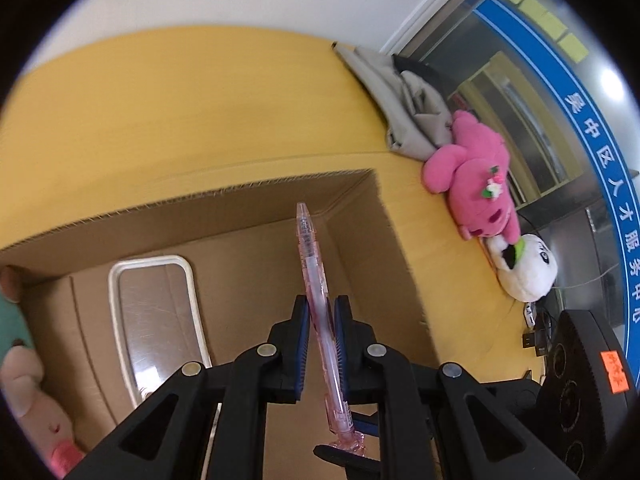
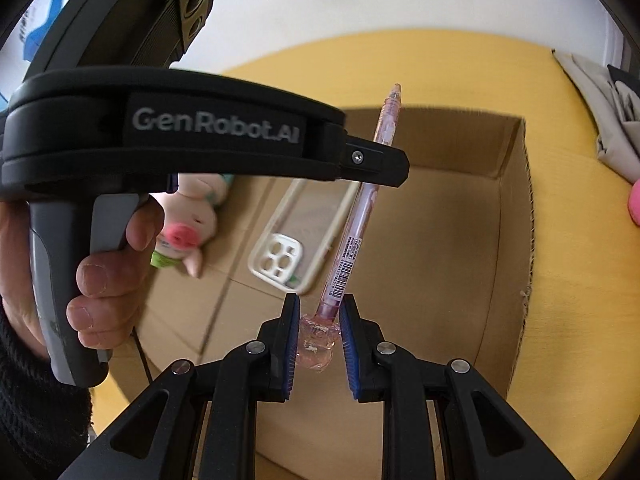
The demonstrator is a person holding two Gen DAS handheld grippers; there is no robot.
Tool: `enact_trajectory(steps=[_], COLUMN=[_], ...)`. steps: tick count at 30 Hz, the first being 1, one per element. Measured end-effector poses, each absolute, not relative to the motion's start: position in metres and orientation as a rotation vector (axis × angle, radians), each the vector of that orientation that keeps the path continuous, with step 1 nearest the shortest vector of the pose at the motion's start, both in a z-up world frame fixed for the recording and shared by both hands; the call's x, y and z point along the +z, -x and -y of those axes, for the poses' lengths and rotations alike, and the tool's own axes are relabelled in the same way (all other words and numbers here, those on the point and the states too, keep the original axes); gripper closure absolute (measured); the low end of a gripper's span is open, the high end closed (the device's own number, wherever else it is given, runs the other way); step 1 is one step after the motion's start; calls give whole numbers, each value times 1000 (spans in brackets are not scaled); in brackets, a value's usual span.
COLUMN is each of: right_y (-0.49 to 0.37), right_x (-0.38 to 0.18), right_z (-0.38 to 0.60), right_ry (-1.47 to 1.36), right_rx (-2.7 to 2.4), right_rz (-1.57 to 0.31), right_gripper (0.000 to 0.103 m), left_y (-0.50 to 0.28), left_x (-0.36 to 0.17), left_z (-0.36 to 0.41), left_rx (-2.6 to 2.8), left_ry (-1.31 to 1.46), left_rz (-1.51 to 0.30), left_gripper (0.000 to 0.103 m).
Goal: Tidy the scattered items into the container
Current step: 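Lift the pink pen with both grippers and carry it over the box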
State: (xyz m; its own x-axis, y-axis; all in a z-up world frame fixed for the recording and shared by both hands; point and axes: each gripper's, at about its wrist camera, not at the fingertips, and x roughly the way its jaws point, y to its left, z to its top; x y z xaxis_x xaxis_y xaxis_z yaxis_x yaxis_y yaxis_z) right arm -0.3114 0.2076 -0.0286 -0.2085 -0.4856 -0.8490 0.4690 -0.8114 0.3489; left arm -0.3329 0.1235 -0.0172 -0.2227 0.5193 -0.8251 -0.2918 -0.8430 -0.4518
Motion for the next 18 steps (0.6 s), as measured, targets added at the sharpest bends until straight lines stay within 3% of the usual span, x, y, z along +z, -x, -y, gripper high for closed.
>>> enact_trajectory(steps=[18], right_y=[347], right_x=[-81], right_z=[-196], right_ry=[-1639], right_rx=[-2004], right_rz=[-5], right_gripper=[81], left_y=[366], left_x=[-85], left_z=[-125], left_rx=[2062], left_ry=[1706], left_rz=[273], left_gripper=[90])
